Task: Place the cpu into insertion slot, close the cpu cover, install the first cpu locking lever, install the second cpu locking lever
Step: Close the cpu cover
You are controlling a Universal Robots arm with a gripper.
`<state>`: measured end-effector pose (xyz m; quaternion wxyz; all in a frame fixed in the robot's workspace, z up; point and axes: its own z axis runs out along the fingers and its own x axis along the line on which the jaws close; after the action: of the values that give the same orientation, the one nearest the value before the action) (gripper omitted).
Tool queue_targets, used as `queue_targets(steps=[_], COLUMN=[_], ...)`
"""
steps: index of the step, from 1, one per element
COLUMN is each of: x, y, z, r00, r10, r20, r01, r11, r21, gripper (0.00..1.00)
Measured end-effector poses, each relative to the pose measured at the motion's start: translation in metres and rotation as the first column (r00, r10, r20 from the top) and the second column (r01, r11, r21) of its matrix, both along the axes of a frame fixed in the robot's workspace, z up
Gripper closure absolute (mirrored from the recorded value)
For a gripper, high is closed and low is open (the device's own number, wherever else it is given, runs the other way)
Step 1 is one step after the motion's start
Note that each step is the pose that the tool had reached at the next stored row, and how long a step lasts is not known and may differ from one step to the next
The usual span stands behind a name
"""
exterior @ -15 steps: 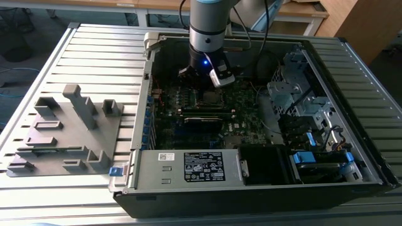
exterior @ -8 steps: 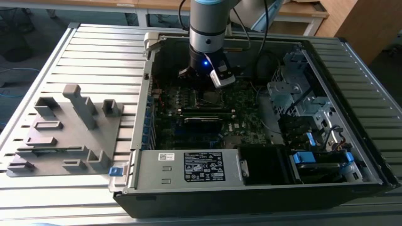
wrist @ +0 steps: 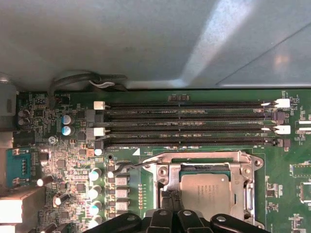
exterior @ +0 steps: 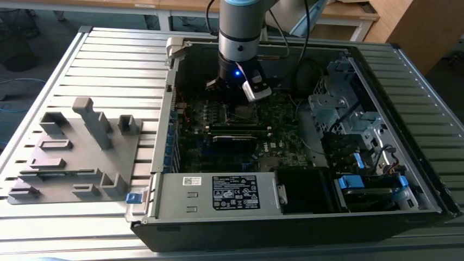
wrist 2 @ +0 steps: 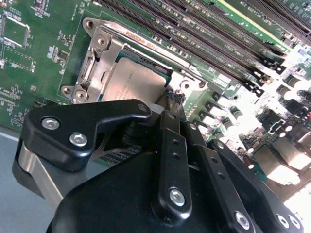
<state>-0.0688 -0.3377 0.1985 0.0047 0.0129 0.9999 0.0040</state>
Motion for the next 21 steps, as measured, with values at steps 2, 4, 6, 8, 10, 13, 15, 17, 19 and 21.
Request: queue_targets(steps=[2,4,6,8,10,13,15,17,19,21], x=[0.0000,0.0001,0.0001,0.0002,0.0001,0.0001,0.0001,0.0001,0.0001,0.0001], y=[0.0001,0.0001,0.0002,0.0003,0.0001,0.0001,0.0001,0.0001,0.0001,0.0001], z=[-0.0002,-0.0003,0.0004,0.0027,0.0057,0.0108,0.0152,0.0181,0.0183,0.0183], r00=[1.0000,1.0000,1.0000,1.0000,1.0000,1.0000,1.0000,1.0000,1.0000,1.0000], r10=[0.000,0.000,0.000,0.000,0.000,0.000,0.000,0.000,0.000,0.000], r20=[0.0001,0.0003,0.0008,0.0009,0.0006,0.0004,0.0004,0.0004,0.0005,0.0005], r01=[0.000,0.000,0.000,0.000,0.000,0.000,0.000,0.000,0.000,0.000], r11=[1.0000,1.0000,1.0000,1.0000,1.0000,1.0000,1.0000,1.0000,1.0000,1.0000], r21=[0.0002,0.0005,0.0012,0.0013,0.0008,0.0006,0.0007,0.0006,0.0008,0.0008], gripper=[0.89,0.89,0.89,0.89,0.89,0.89,0.89,0.89,0.89,0.89])
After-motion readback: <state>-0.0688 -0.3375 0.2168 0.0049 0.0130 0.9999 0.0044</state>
